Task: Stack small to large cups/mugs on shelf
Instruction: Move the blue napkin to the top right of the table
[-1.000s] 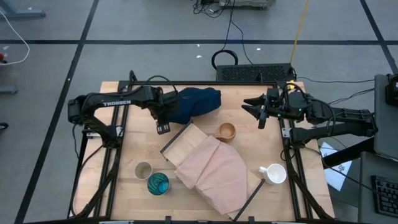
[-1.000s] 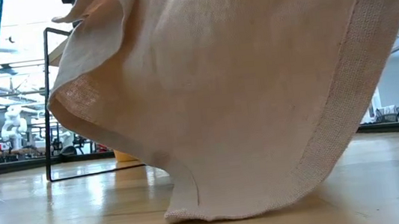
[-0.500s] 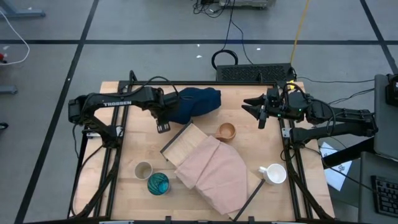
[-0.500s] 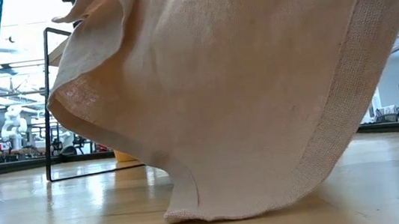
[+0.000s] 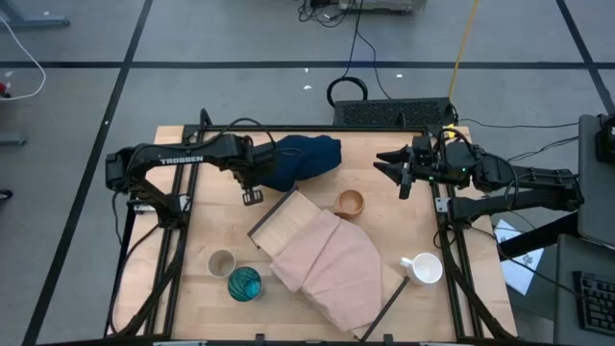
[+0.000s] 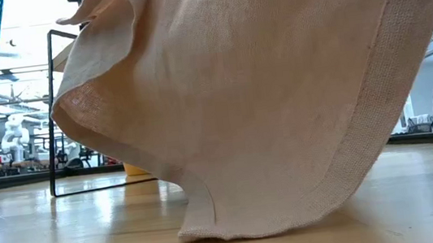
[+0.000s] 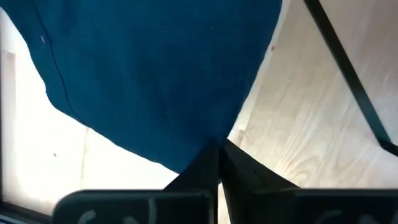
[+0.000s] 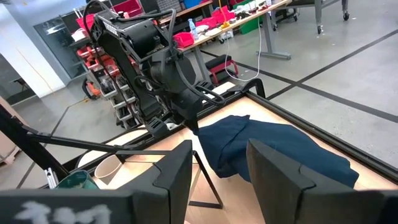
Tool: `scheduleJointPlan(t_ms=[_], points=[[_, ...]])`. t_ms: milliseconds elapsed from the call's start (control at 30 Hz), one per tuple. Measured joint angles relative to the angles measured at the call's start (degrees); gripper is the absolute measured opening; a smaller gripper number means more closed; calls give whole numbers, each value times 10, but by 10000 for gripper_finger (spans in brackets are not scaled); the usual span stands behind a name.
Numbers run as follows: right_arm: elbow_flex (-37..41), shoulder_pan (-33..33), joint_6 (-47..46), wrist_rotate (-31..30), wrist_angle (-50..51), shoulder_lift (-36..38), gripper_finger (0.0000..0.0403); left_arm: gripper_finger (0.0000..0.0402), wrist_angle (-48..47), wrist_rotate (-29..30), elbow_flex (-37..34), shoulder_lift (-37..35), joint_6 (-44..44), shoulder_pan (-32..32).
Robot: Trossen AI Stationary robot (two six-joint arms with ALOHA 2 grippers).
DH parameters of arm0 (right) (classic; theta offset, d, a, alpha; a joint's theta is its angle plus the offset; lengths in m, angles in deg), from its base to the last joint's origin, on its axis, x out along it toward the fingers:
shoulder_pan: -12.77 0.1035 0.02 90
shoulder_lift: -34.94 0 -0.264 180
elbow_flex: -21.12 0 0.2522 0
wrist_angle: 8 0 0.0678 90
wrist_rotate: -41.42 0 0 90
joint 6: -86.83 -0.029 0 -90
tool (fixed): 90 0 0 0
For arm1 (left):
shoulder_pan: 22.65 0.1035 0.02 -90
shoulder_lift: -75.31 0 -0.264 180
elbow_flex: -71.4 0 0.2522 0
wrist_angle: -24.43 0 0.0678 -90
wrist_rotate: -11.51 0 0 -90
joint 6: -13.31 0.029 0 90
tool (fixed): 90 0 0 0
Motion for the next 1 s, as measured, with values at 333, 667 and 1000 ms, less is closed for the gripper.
scheduleJointPlan(t_ms=[333, 667, 1000], points=[[0, 0, 0, -1, 0, 0, 146, 2, -5, -6, 5, -25, -57, 1], [0, 0, 2, -1, -1, -2, 146, 1, -4, 2, 131, -74, -102, 9], [0, 0, 5, -2, 0, -2, 146, 0, 26, 25, 248, -73, -106, 28]])
